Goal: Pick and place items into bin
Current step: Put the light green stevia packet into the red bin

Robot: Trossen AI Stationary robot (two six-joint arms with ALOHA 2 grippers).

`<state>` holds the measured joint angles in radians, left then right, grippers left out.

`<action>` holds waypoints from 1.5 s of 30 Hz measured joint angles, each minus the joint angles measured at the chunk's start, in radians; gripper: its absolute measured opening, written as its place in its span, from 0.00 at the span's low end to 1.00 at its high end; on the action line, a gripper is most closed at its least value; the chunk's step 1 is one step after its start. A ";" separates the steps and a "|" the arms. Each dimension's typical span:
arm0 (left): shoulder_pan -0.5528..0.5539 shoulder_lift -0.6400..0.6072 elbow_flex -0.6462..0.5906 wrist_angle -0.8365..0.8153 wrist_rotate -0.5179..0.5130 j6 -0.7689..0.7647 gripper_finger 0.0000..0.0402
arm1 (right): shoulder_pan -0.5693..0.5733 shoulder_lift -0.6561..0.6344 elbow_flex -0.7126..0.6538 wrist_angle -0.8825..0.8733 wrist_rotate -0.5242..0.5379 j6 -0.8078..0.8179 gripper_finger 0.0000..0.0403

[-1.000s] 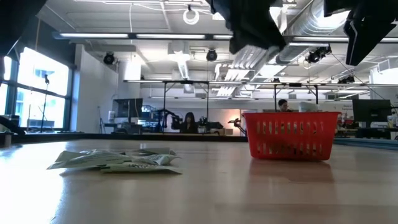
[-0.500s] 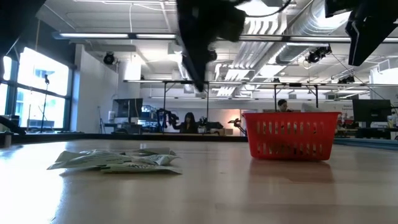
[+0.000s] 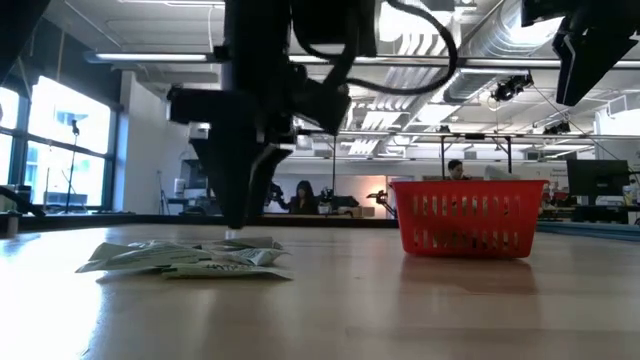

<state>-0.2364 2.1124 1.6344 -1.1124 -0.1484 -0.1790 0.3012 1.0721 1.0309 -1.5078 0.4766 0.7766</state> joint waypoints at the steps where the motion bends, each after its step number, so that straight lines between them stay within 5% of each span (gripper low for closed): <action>1: 0.001 0.000 -0.013 0.016 0.009 -0.002 0.69 | 0.000 0.000 0.000 0.000 0.000 -0.003 0.82; 6: 0.008 0.000 -0.063 0.077 -0.031 0.000 0.69 | 0.000 0.000 0.000 0.000 0.000 -0.011 0.82; 13: 0.069 -0.007 -0.117 0.164 0.047 0.028 0.66 | 0.000 0.000 0.000 0.001 0.009 -0.017 0.82; 17: 0.119 -0.007 -0.123 0.209 0.053 0.091 0.47 | 0.000 0.000 0.000 0.002 0.017 -0.017 0.82; 22: 0.196 -0.004 -0.122 0.315 0.016 0.176 0.11 | 0.000 0.000 0.000 0.003 0.023 -0.016 0.82; 24: 0.227 0.000 -0.098 0.302 0.006 0.191 0.05 | 0.000 0.000 0.000 0.003 0.020 -0.016 0.82; 31: 0.261 -0.009 0.209 0.031 0.019 0.179 0.07 | 0.000 0.000 0.000 0.002 0.015 0.007 0.82; 36: 0.238 -0.005 0.422 0.144 0.196 0.195 0.05 | 0.000 0.000 0.000 0.002 0.015 0.009 0.82; 45: 0.181 0.072 0.370 0.466 0.308 0.096 0.36 | 0.000 0.000 0.000 0.001 0.006 0.028 0.82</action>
<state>-0.0555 2.1845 2.0048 -0.6467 0.1595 -0.0831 0.3010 1.0720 1.0309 -1.5066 0.4827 0.8043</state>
